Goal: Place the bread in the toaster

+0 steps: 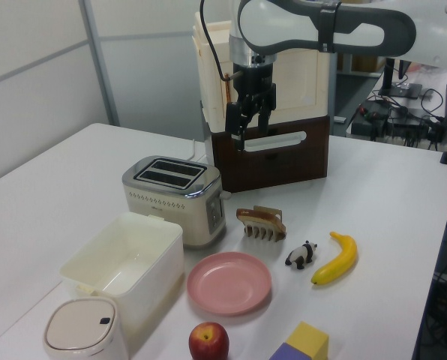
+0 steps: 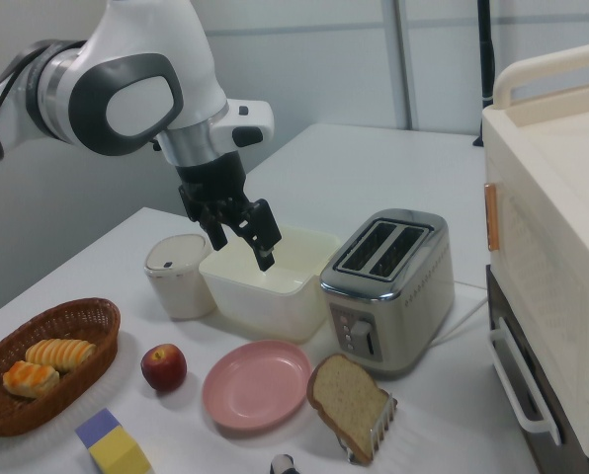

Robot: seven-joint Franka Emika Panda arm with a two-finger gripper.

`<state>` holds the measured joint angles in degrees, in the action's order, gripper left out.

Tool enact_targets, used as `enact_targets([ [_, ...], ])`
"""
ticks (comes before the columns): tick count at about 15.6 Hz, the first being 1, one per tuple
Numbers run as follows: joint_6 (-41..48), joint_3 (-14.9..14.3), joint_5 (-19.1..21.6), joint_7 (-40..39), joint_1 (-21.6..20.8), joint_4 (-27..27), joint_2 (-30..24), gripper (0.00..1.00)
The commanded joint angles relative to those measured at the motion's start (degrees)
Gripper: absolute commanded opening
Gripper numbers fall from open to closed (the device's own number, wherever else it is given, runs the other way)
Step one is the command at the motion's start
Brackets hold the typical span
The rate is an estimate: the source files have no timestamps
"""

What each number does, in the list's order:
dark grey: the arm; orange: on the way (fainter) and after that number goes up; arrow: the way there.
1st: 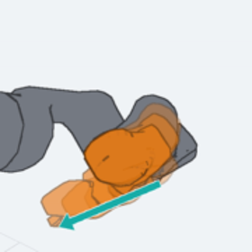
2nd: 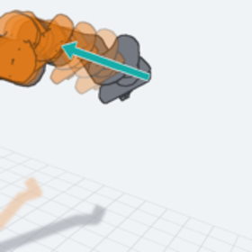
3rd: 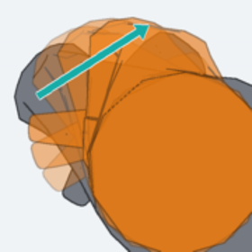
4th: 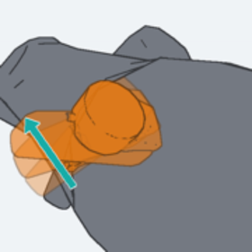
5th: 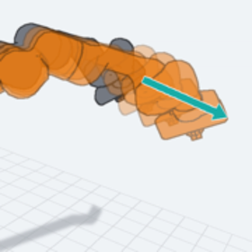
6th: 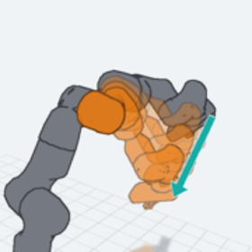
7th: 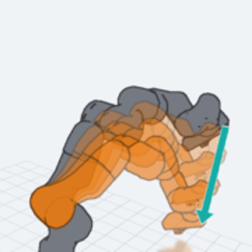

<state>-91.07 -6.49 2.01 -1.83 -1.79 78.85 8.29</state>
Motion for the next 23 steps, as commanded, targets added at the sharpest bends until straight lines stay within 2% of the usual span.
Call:
enact_targets([
  [1, 0.9, -0.2, 0.2, -1.1, -0.5, 2.2, -2.0, 1.0],
  [12, 0.9, -0.3, 0.2, -0.8, -0.4, 2.1, -1.9, 1.0],
  [17, 0.7, -1.0, 0.3, -7.3, 0.2, 2.1, -3.3, 1.0],
  [20, -1.5, -0.8, 0.1, -2.1, -0.2, 3.8, -4.9, 1.0],
  [21, -6.4, -0.2, -1.1, 0.7, -0.5, 6.9, -6.1, 1.0],
  [23, -9.2, 0.5, -4.0, 7.1, -0.5, 7.9, -6.0, 1.0],
])
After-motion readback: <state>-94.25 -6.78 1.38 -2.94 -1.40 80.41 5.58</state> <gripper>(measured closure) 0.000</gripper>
